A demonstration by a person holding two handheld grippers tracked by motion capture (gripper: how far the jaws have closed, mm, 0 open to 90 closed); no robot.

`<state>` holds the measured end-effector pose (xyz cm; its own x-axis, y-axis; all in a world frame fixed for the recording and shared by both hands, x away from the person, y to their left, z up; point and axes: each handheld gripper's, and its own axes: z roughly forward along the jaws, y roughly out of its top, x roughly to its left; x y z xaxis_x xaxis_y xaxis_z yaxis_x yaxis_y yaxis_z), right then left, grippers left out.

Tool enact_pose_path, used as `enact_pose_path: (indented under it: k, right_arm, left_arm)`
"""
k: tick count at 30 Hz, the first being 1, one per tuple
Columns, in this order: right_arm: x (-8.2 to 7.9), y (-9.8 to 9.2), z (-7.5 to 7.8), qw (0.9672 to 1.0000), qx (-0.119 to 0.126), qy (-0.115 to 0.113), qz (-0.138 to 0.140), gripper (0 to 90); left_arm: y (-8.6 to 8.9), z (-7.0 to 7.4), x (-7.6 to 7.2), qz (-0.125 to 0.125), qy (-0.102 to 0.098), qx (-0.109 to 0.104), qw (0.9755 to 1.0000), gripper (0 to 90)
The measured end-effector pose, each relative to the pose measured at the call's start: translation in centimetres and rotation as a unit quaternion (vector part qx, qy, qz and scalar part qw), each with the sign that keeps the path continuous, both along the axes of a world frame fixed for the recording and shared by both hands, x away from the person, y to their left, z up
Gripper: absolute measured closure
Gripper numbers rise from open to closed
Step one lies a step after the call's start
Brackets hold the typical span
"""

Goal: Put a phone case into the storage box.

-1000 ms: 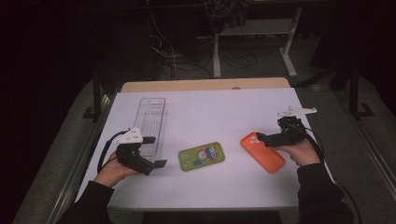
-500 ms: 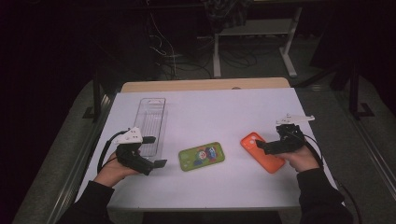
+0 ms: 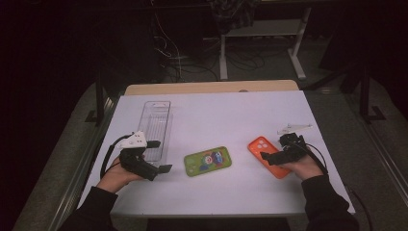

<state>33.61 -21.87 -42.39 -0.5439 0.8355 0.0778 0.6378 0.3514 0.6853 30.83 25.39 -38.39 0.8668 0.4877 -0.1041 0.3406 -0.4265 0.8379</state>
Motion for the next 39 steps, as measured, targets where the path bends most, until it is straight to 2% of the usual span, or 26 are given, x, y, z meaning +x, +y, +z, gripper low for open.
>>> enact_pose_path:
  k: [2, 3, 5, 13, 14, 18, 25, 31, 34, 39]
  right_arm:
    - [0.0, 0.1, -0.3, 1.0000, -0.005, 0.006, 0.001, 0.0]
    - [-0.1, 0.2, -0.5, 0.9998, -0.007, 0.017, -0.003, 0.0]
    - [0.0, 0.1, -0.7, 0.9998, -0.017, 0.014, 0.002, 0.0]
    - [-0.1, 0.3, -1.6, 0.9989, -0.024, 0.039, 0.003, 0.0]
    - [0.0, 0.3, -1.7, 0.9990, -0.027, 0.036, 0.008, 0.0]
    - [0.0, 0.6, -2.2, 0.9982, -0.035, 0.047, 0.014, 1.0]
    - [0.0, 0.6, -2.5, 0.9980, -0.037, 0.051, 0.013, 5.0]
    - [0.0, 0.6, -2.5, 0.9976, -0.055, 0.038, 0.015, 9.0]
    - [-0.1, 0.7, -2.4, 0.9974, -0.057, 0.037, 0.022, 13.7]
    - [-0.2, 0.9, -2.4, 0.9973, -0.059, 0.038, 0.019, 14.7]
  left_arm:
    - [0.0, 0.0, 0.0, 0.001, 0.001, -0.001, 1.0000, 0.0]
    - [0.0, 0.0, 0.0, 0.000, 0.001, 0.001, 1.0000, 0.0]
    - [0.0, 0.0, 0.0, 0.000, 0.001, 0.001, 1.0000, 0.0]
    - [0.0, 0.0, 0.0, 0.000, 0.000, 0.001, 1.0000, 0.0]
    - [0.0, 0.0, 0.0, -0.001, 0.000, 0.001, 1.0000, 0.0]
    - [0.0, -0.1, 0.0, -0.004, -0.003, 0.004, 1.0000, 0.0]
    - [0.0, 0.0, 0.0, -0.003, -0.002, 0.003, 1.0000, 0.0]
    - [0.0, -0.1, 0.1, -0.004, -0.004, 0.006, 1.0000, 0.0]
    - [0.0, -0.1, 0.1, -0.003, -0.004, 0.006, 1.0000, 0.0]
    - [0.0, -0.1, 0.1, -0.001, -0.002, 0.006, 1.0000, 0.0]
